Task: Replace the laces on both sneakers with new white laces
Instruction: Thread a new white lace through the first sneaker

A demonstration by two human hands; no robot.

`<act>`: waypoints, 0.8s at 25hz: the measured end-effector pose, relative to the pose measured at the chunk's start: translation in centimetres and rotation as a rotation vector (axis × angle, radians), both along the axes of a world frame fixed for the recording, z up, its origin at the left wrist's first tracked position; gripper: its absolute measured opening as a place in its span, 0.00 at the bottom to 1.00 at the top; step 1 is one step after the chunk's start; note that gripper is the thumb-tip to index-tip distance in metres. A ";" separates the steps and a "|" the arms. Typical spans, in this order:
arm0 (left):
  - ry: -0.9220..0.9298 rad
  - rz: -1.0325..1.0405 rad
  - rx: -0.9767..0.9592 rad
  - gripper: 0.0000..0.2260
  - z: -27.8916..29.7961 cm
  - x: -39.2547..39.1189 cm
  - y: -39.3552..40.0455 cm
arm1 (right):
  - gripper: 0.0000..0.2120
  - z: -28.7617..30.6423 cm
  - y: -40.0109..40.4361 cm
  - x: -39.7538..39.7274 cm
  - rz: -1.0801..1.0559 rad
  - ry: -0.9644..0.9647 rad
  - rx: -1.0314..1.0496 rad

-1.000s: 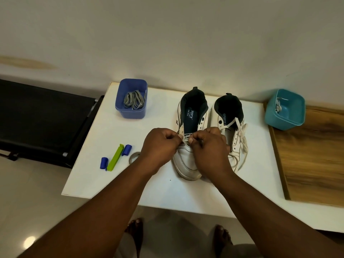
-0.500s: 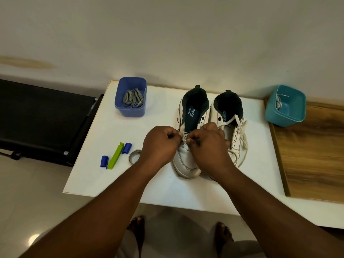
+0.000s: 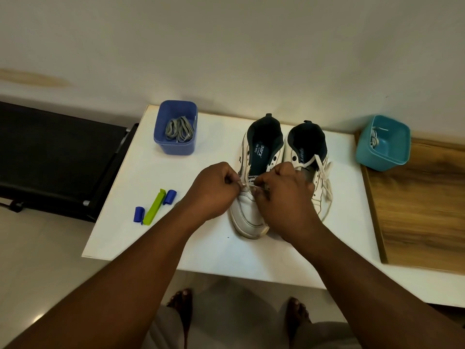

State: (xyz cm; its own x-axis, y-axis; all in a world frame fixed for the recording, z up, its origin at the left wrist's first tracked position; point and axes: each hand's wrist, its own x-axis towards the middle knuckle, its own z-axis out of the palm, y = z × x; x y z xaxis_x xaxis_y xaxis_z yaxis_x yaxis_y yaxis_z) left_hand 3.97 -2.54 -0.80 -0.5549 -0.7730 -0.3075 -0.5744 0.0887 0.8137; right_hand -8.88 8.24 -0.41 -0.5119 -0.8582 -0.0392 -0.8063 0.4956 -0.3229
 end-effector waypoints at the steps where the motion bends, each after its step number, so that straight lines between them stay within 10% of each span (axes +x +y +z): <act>1: 0.053 0.070 0.111 0.04 0.2 0.2 -0.2 | 0.12 0.1 0.1 -0.2 0.000 0.037 0.021; 3: 0.115 0.156 0.275 0.04 0.6 0.5 -0.3 | 0.11 0.2 0.0 -0.3 0.003 0.058 0.039; 12: -0.030 -0.051 -0.195 0.03 -0.5 -0.2 0.6 | 0.10 -0.9 -0.3 0.2 -0.085 -0.043 -0.105; 16: -0.028 -0.059 -0.046 0.04 -0.1 0.3 0.0 | 0.26 -0.9 -0.2 1.0 0.040 0.114 -0.130; 20: 0.142 0.195 0.266 0.05 1.3 0.3 -0.2 | 0.18 -0.9 0.0 0.8 0.071 0.218 -0.041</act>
State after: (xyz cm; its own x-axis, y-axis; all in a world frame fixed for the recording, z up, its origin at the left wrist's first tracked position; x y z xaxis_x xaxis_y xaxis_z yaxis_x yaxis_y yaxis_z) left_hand 4.27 -2.76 0.52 -0.4566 -0.7715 -0.4431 -0.4396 -0.2374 0.8663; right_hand -8.10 8.26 -1.35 -0.4427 -0.8909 0.1013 -0.8915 0.4252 -0.1562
